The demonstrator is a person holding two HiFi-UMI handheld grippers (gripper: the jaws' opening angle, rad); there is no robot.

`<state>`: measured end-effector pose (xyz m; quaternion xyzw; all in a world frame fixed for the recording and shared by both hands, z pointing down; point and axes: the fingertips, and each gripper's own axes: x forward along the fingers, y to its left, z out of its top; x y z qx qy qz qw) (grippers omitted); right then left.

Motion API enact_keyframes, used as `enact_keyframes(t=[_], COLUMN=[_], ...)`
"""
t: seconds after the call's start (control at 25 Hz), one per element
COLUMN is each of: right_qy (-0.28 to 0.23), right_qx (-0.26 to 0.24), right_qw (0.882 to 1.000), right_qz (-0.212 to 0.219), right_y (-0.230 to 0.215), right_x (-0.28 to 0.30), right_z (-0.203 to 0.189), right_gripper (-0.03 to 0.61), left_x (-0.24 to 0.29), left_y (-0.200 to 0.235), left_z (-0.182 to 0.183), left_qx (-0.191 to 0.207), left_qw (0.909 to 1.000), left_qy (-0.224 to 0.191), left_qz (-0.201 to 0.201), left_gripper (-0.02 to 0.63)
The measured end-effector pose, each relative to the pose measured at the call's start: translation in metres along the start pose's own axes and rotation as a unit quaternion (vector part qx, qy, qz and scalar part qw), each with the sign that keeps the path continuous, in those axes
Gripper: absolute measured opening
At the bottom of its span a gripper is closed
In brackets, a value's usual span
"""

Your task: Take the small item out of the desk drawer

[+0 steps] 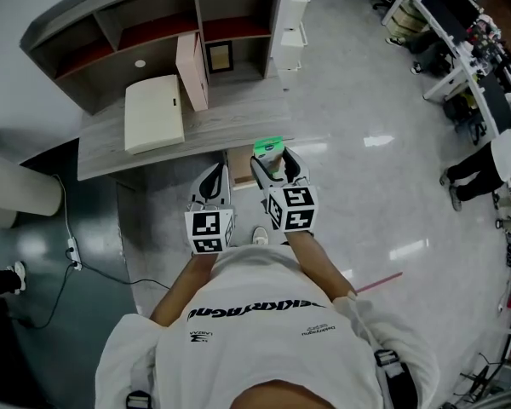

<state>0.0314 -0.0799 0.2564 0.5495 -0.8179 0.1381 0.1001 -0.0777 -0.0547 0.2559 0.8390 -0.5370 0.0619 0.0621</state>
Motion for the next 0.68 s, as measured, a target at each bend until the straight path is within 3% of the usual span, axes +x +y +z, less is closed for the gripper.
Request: enact_keyframes(t=[0.68], right_qy=[-0.011], right_qx=[0.003], right_qw=[1.000], right_qz=[0.004], right_y=[-0.012], right_x=[0.013], right_z=[0.008], right_gripper=[0.348], left_x=[0.021], left_y=[0.003], left_z=[0.003], left_qx=[-0.001], left_qw=[1.0000], left_qy=[-0.006], left_qz=[0.000], left_gripper=[0.015])
